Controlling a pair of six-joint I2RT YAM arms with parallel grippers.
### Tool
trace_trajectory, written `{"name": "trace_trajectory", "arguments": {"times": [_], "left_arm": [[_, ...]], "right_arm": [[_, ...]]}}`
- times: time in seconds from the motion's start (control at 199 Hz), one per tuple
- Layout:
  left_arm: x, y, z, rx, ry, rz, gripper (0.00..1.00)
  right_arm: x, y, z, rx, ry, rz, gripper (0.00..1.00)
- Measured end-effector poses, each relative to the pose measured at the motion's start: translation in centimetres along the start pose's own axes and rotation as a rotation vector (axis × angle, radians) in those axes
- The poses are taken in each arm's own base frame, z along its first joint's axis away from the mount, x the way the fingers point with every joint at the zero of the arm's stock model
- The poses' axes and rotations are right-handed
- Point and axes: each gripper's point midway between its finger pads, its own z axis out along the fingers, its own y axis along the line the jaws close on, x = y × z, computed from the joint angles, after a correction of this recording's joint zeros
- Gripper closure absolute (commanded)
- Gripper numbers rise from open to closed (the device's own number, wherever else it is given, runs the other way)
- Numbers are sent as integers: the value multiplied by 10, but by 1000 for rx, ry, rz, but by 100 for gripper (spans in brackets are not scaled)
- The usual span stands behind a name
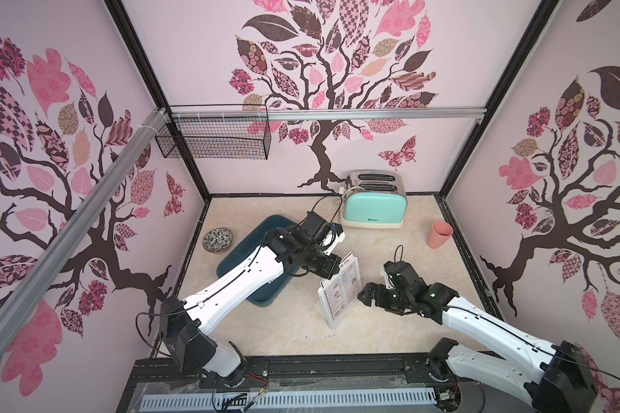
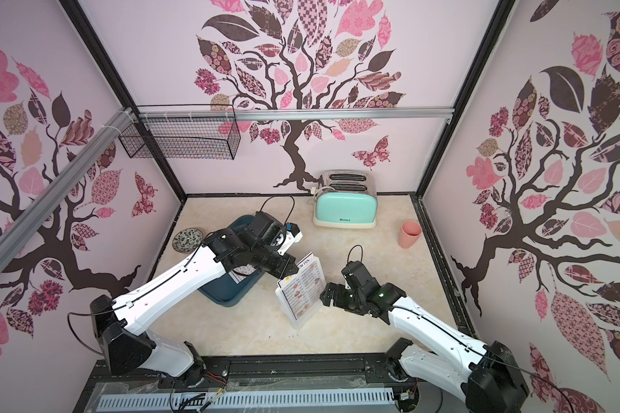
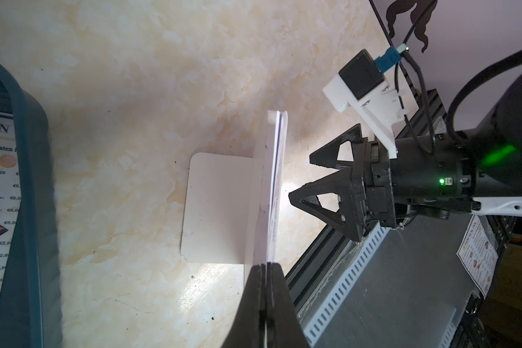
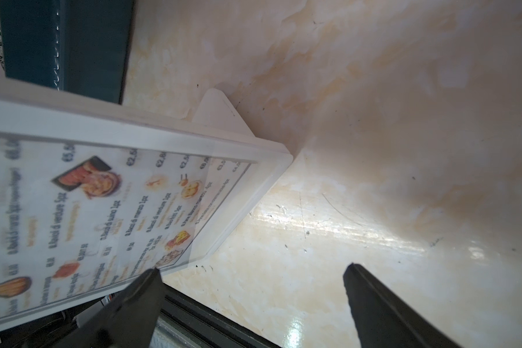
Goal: Replace the menus in the menu holders
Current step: Take out the menu from the menu holder, then place the menu at the center of the board.
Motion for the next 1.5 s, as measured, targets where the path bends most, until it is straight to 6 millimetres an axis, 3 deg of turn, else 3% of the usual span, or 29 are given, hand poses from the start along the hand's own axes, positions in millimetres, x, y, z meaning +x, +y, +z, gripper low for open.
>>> {"name": "trace_trajectory", "arguments": {"times": [0.201, 0.311, 0.476, 0.692, 0.877, 0.978, 1.083, 1.183, 1.369, 1.504], "left_arm": [[-10, -2, -12, -27, -41, 22, 100], [-24, -16, -31, -64, -95, 92, 100], [-47, -54, -78, -75, -204, 238, 100], [-71, -68, -146, -108, -348, 308, 100], [-72, -86, -177, -52, -408, 371, 100], [-64, -110, -185, 31, -421, 440, 100], [-49, -151, -178, 162, -406, 551, 100], [-32, -190, -152, 299, -346, 650, 100], [-7, -243, -69, 506, -169, 738, 100], [8, -259, -16, 593, -68, 754, 100]], "right_arm": [[0, -6, -3, 33, -5, -15, 0], [-10, -3, -19, 56, -51, -43, 0], [-44, 24, -71, 33, -227, -117, 0], [-77, 33, -141, 111, -424, -194, 0], [-103, 27, -206, 265, -594, -238, 0], [-117, 26, -248, 349, -705, -262, 0], [-131, 28, -299, 424, -839, -295, 1], [-137, 27, -352, 494, -981, -325, 1], [-128, 13, -447, 616, -1228, -340, 2], [-119, 1, -481, 694, -1302, -340, 1]]}}
